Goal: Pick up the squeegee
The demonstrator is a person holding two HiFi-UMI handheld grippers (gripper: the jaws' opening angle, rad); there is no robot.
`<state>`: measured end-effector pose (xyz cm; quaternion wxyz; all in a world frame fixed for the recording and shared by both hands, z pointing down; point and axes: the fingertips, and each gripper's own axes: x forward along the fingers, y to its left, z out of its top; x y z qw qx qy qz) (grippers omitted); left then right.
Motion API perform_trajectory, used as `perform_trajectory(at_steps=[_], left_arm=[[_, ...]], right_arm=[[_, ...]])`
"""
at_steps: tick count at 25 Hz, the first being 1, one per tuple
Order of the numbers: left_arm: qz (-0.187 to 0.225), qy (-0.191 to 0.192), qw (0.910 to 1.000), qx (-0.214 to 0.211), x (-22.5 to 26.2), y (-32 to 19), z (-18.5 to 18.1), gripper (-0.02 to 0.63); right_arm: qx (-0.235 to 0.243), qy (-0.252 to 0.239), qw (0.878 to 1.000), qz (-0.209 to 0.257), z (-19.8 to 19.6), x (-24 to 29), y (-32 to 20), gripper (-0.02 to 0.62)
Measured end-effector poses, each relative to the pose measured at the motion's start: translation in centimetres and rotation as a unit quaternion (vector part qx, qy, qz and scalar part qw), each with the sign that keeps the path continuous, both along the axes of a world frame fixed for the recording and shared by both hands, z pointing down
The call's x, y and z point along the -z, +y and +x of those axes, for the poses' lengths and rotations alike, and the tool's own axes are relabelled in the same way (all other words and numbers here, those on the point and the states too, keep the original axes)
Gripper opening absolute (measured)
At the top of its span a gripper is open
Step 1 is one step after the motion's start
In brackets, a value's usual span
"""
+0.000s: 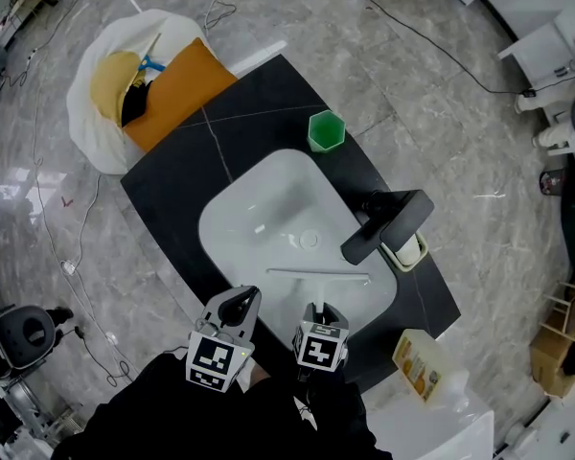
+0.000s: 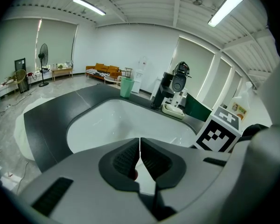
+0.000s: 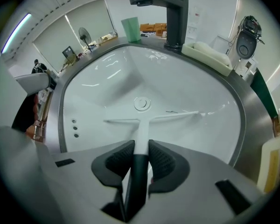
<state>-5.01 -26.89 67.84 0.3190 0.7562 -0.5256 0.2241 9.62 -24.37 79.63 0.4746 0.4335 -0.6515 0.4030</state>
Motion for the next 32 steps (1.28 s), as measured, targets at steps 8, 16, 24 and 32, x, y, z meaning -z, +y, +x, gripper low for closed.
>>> perform_trajectory(at_steps=[8, 16, 24, 32], left_arm=[[0.017, -0.001, 0.9999, 0.001, 1.8, 0.5, -0.7, 0.028], [0.041, -0.002, 0.9991, -0.001, 4.8, 2.4, -1.6, 0.028], [0.076, -0.002, 0.9971, -0.007, 8.1, 4.4, -2.2, 0.028], [0.116, -0.006, 0.9931, -0.013, 12.9, 7.5, -2.8, 0.028]], right_arm=[[0.002, -0.003, 1.000, 0.024, -0.6, 2.0, -0.2, 0.107], [-0.001, -0.008, 0.998, 0.057, -1.6, 5.4, 0.8, 0.107], [-0.008, -0.010, 0.995, 0.104, -2.1, 9.5, 1.5, 0.107], [-0.018, -0.017, 0.987, 0.156, -2.3, 15.1, 3.2, 0.107]])
